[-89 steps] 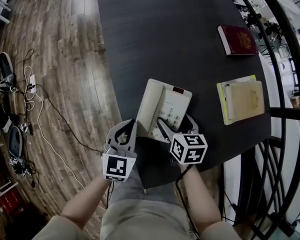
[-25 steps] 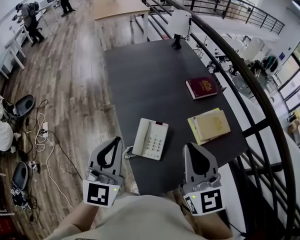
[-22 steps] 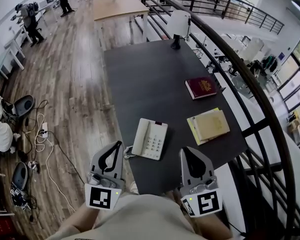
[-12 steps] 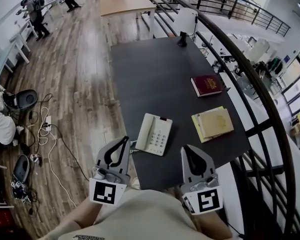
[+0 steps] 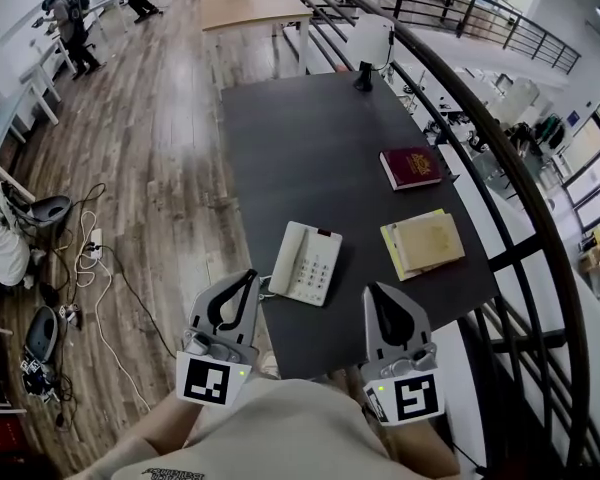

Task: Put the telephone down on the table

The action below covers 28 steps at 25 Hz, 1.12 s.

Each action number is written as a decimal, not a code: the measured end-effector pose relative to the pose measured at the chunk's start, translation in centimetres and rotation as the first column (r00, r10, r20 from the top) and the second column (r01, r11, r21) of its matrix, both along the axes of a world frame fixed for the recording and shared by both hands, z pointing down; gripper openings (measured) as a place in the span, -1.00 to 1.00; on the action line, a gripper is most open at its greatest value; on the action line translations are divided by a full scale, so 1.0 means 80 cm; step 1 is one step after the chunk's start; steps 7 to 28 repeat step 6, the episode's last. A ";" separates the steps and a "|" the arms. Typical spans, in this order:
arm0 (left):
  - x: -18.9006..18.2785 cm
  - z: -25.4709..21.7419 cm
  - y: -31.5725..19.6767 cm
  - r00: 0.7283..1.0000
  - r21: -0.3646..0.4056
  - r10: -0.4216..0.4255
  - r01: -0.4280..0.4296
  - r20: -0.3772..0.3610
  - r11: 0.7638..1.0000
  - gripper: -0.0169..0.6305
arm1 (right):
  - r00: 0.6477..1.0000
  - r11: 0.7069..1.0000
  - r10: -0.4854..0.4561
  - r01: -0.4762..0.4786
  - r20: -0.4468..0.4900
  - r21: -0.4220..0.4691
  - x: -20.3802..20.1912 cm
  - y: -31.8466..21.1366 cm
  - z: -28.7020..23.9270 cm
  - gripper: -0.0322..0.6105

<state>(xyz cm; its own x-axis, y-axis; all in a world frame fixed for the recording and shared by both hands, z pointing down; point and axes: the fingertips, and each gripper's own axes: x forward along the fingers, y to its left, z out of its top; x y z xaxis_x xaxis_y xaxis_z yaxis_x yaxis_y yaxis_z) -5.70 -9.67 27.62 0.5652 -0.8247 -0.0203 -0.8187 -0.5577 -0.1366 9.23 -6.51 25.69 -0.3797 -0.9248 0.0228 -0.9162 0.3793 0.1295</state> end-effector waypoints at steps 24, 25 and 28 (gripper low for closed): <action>0.001 0.003 0.002 1.000 -0.005 0.006 -0.006 0.006 1.000 -0.93 | 1.000 1.000 -0.023 0.023 -0.011 -0.012 -0.008 0.003 0.005 -0.89; 0.001 0.003 0.002 1.000 -0.005 0.006 -0.006 0.006 1.000 -0.93 | 1.000 1.000 -0.023 0.023 -0.011 -0.012 -0.008 0.003 0.005 -0.89; 0.001 0.003 0.002 1.000 -0.005 0.006 -0.006 0.006 1.000 -0.93 | 1.000 1.000 -0.023 0.023 -0.011 -0.012 -0.008 0.003 0.005 -0.89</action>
